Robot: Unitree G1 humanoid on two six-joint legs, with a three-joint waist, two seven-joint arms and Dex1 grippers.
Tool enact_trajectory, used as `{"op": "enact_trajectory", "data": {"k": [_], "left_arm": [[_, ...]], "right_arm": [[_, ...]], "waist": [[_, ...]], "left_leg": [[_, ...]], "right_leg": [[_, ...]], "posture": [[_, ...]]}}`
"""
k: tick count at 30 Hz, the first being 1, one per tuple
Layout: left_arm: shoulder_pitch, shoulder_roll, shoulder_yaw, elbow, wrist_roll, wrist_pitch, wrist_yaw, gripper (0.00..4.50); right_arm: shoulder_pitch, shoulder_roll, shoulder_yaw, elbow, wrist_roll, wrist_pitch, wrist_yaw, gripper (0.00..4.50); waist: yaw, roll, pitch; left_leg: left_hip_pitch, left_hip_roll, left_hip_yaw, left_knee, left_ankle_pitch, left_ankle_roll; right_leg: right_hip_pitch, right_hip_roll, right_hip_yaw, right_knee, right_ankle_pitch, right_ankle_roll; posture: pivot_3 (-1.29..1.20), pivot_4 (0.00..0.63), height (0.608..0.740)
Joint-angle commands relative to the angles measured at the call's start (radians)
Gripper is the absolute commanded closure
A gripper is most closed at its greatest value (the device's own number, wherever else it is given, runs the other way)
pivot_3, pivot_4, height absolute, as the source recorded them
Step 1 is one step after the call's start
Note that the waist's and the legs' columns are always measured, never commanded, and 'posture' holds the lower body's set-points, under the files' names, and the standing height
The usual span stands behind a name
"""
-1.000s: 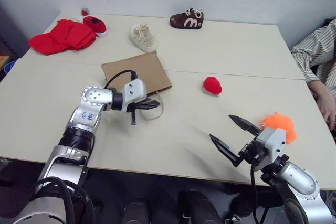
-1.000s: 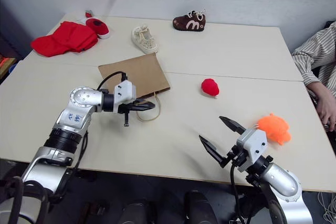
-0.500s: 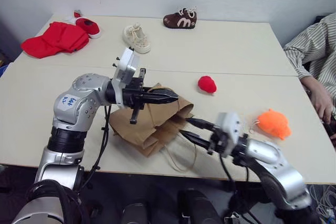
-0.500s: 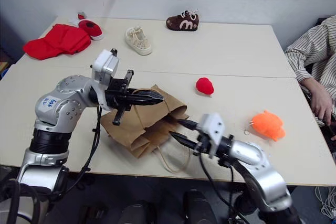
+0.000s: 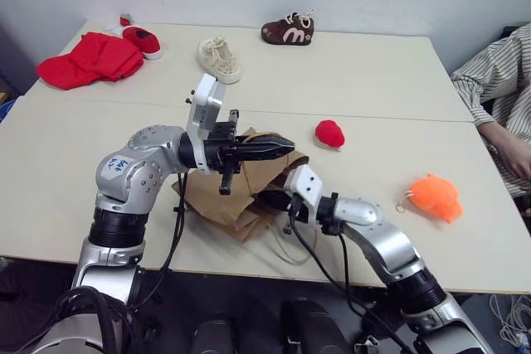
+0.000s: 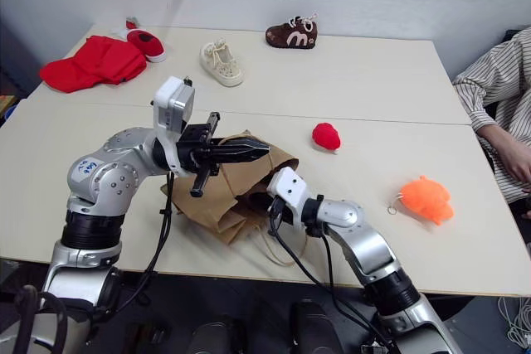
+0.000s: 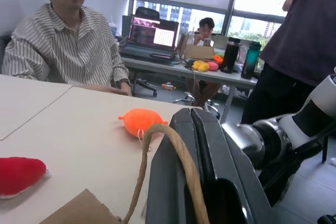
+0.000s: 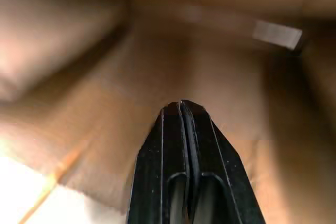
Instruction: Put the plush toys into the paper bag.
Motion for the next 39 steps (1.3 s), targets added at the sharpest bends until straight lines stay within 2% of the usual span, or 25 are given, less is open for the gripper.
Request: {"op": "enact_trajectory", "data": {"k": [1, 6, 12, 15, 18, 22, 25, 27, 29, 31, 34, 37, 39], "left_arm": [[-0.057, -0.013, 0.098, 0.022, -0.076, 0.016, 0.053, 4.5], [-0.081, -0.047, 0.211, 0.071, -0.176, 0.058, 0.147, 4.5], [-0.075, -0.081, 0.25, 0.09, -0.214, 0.074, 0.217, 4.5], [-0.017, -0.072, 0.147, 0.029, -0.144, 0.061, 0.173, 4.5], [0.019, -0.089, 0.092, 0.004, -0.118, 0.04, 0.159, 4.5], [0.034, -0.115, 0.075, 0.017, -0.102, 0.009, 0.164, 4.5], [0.031, -0.121, 0.069, 0.03, -0.083, -0.017, 0.161, 4.5], [0.029, -0.118, 0.07, 0.038, -0.084, -0.019, 0.152, 4.5], [0.026, -0.114, 0.07, 0.046, -0.086, -0.018, 0.138, 4.5], [0.022, -0.111, 0.071, 0.053, -0.086, -0.018, 0.128, 4.5], [0.016, -0.108, 0.064, 0.068, -0.077, -0.022, 0.111, 4.5], [0.012, -0.105, 0.055, 0.073, -0.066, -0.025, 0.098, 4.5], [0.011, -0.104, 0.054, 0.076, -0.062, -0.027, 0.094, 4.5]], "right_arm": [[0.006, -0.009, 0.007, 0.048, -0.045, -0.05, 0.017, 4.45], [0.038, -0.026, -0.023, 0.03, -0.042, -0.059, 0.03, 4.45], [0.055, -0.027, -0.043, 0.027, -0.045, -0.065, 0.039, 4.45], [0.063, 0.028, -0.117, -0.029, 0.036, -0.13, 0.025, 4.45], [0.086, 0.007, -0.146, -0.122, 0.118, -0.084, 0.092, 3.82], [0.177, -0.059, -0.268, -0.315, 0.264, -0.058, 0.142, 2.51], [0.294, -0.122, -0.435, -0.444, 0.386, -0.014, 0.122, 1.48], [0.4, -0.161, -0.59, -0.518, 0.467, 0.014, 0.09, 0.8], [0.506, -0.186, -0.752, -0.55, 0.483, 0.003, 0.054, 0.14], [0.602, -0.202, -0.86, -0.543, 0.454, -0.04, 0.056, 0.06], [0.797, -0.134, -1.051, -0.441, 0.369, -0.2, 0.052, 0.06], [0.928, -0.079, -1.102, -0.35, 0.287, -0.347, 0.07, 0.06], [0.972, -0.041, -1.107, -0.326, 0.279, -0.375, 0.05, 0.06]], "waist": [[-0.001, 0.0, 0.0], [0.0, 0.0, 0.0], [0.001, 0.0, 0.0], [-0.001, 0.0, 0.0], [-0.001, 0.001, 0.0], [0.003, 0.001, 0.001], [0.007, 0.001, 0.001], [0.013, 0.001, 0.001], [0.02, 0.001, 0.001], [0.023, 0.001, 0.001], [0.028, 0.001, 0.001], [0.028, 0.001, 0.001], [0.019, 0.001, 0.001]], "left_leg": [[0.0, 0.0, 0.0, 0.0, 0.0, 0.0], [0.0, 0.0, -0.001, 0.0, 0.0, 0.0], [0.0, 0.0, -0.002, 0.001, 0.0, 0.0], [0.001, 0.0, -0.002, 0.0, 0.0, -0.001], [0.0, 0.0, -0.002, 0.0, -0.001, -0.001], [-0.002, 0.0, -0.004, 0.0, -0.001, -0.001], [-0.002, 0.0, -0.004, 0.0, -0.001, -0.001], [-0.002, 0.0, -0.004, 0.0, -0.001, -0.001], [-0.002, 0.0, -0.004, -0.001, -0.001, -0.001], [-0.002, 0.0, -0.004, -0.001, -0.001, -0.001], [0.002, -0.001, -0.004, -0.003, -0.001, -0.001], [0.004, -0.001, -0.005, -0.006, -0.001, -0.001], [0.005, -0.002, -0.003, -0.009, -0.001, -0.001]], "right_leg": [[0.0, 0.0, 0.0, 0.0, 0.0, 0.0], [0.0, 0.0, 0.0, 0.0, 0.0, 0.0], [0.001, -0.001, -0.002, 0.0, 0.0, 0.0], [0.001, -0.001, -0.002, 0.0, 0.0, 0.0], [0.001, -0.001, -0.002, -0.001, 0.0, 0.0], [0.0, -0.001, -0.003, -0.001, 0.0, 0.0], [0.001, -0.001, -0.004, -0.002, 0.0, 0.0], [0.001, -0.001, -0.004, -0.003, 0.0, 0.0], [0.001, -0.001, -0.004, -0.003, 0.0, 0.0], [0.002, -0.001, -0.003, -0.003, 0.0, 0.0], [0.005, 0.0, -0.003, -0.005, 0.0, 0.001], [0.007, 0.001, -0.003, -0.007, -0.001, 0.002], [0.007, 0.0, 0.0, -0.007, -0.001, 0.002]], "posture": [[0.0, 0.15, 0.74], [0.0, 0.15, 0.74], [0.0, 0.15, 0.74], [0.0, 0.15, 0.74], [0.0, 0.15, 0.74], [0.0, 0.15, 0.74], [0.0, 0.15, 0.74], [0.0, 0.15, 0.74], [0.0, 0.15, 0.74], [0.0, 0.15, 0.74], [0.0, 0.15, 0.74], [0.0, 0.15, 0.74], [0.0, 0.15, 0.74]]}}
